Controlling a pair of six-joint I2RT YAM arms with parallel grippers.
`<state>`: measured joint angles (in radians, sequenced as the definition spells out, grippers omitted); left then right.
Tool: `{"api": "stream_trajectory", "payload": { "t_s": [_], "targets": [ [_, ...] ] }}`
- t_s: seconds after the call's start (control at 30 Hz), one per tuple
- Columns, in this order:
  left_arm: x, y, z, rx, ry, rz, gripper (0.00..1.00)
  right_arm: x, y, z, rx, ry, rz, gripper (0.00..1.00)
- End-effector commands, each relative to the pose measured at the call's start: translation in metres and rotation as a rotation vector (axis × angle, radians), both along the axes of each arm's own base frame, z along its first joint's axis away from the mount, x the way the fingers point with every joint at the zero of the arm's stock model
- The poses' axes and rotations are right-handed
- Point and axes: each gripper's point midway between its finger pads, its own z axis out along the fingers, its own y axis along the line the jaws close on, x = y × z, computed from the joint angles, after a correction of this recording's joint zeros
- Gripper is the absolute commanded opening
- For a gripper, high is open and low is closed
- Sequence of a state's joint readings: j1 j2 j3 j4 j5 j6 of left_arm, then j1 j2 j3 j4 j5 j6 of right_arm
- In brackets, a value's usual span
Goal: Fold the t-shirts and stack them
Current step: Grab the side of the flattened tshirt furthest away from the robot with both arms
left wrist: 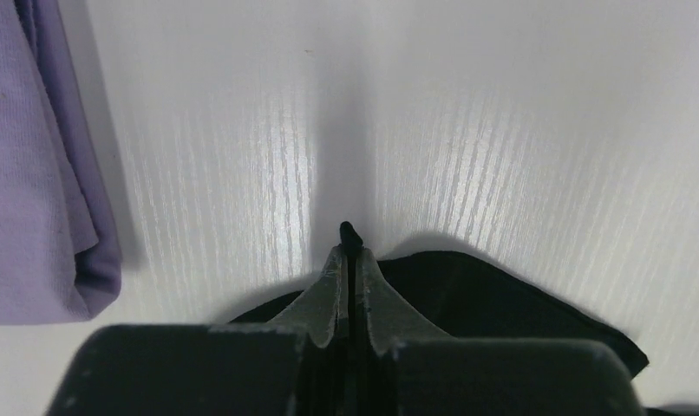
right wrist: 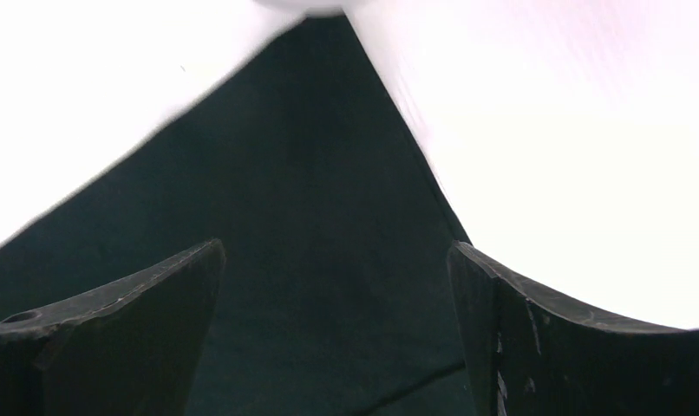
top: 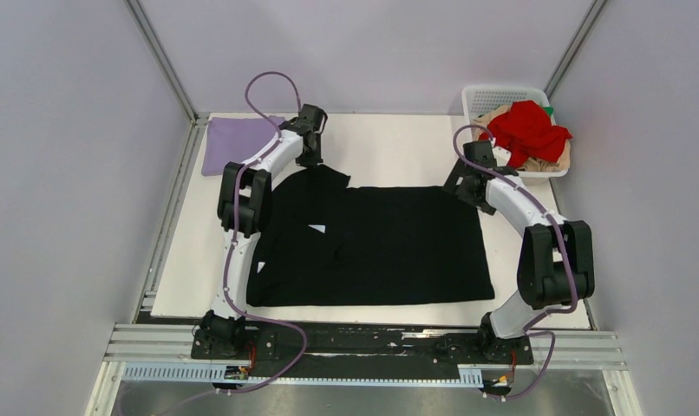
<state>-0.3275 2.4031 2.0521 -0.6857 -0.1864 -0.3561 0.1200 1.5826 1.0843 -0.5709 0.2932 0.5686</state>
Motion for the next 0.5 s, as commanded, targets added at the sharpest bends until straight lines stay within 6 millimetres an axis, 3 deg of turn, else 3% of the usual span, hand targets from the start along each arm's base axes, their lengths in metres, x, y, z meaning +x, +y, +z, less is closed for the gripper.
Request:
{"api": "stream_trajectory", "payload": {
  "t_s": [0.0,0.27,0.3,0.47],
  "targets": [
    [0.002,0.005,0.030,0.035,-0.044,-0.015,0.00,0.046,-0.007,0.028,-0.052,-0.109,-0.010,1.00],
    [-0.006,-0.003,0.082,-0.003,-0.178,-0.069,0.00,0.099,-0.014,0.008,-0.113,-0.060,-0.065,0.95],
    [-0.009,-0.005,0.079,-0.002,-0.183,-0.078,0.00,0.104,-0.012,0.003,-0.115,-0.046,-0.065,0.94],
    [-0.023,-0.010,0.105,-0.026,-0.258,-0.110,0.00,0.119,-0.005,-0.018,-0.170,0.017,-0.040,0.90]
  ]
}}
